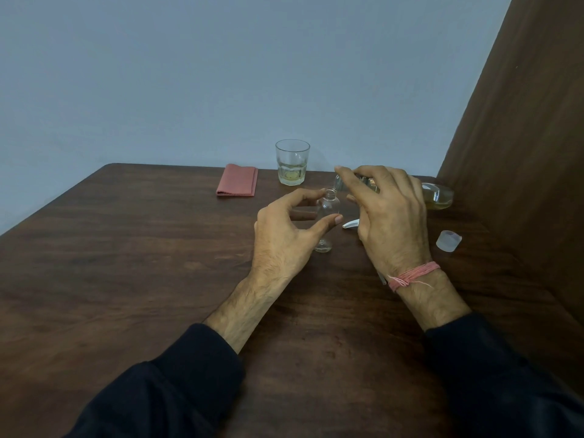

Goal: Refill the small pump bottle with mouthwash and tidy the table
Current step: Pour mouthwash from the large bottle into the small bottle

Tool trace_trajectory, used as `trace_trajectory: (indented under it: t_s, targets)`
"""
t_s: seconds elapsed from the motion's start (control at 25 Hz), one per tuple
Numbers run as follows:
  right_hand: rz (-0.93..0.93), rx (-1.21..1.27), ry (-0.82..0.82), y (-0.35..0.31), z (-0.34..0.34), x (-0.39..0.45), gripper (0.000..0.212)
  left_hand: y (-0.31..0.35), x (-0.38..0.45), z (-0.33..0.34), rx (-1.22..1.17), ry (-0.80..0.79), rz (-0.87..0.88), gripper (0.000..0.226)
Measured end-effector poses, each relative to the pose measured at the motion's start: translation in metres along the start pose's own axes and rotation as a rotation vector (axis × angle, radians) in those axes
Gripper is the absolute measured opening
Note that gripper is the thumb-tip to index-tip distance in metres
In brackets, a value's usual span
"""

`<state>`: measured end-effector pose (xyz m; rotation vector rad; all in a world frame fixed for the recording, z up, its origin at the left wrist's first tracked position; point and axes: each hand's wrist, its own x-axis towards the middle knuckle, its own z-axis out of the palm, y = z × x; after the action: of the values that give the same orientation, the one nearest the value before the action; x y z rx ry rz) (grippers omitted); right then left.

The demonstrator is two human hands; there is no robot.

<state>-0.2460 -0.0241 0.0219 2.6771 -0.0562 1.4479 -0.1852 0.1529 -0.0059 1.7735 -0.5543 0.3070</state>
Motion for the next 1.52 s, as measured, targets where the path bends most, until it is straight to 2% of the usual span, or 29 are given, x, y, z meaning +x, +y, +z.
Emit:
trace_trajectory:
  t_s: [0.92, 1.52]
  targets:
    - [-0.027, -0.006, -0.003, 0.0033, 0.0030, 0.0013, 0.080, 0.0026, -0.0008, -0.0003, -0.002, 0.010, 0.000, 0.051]
    - [-0.024, 0.000, 0.000, 0.0018, -0.0001, 0.0018, 0.079, 0.0018, -0.0004, -0.0007, 0.020, 0.004, 0.007, 0.052]
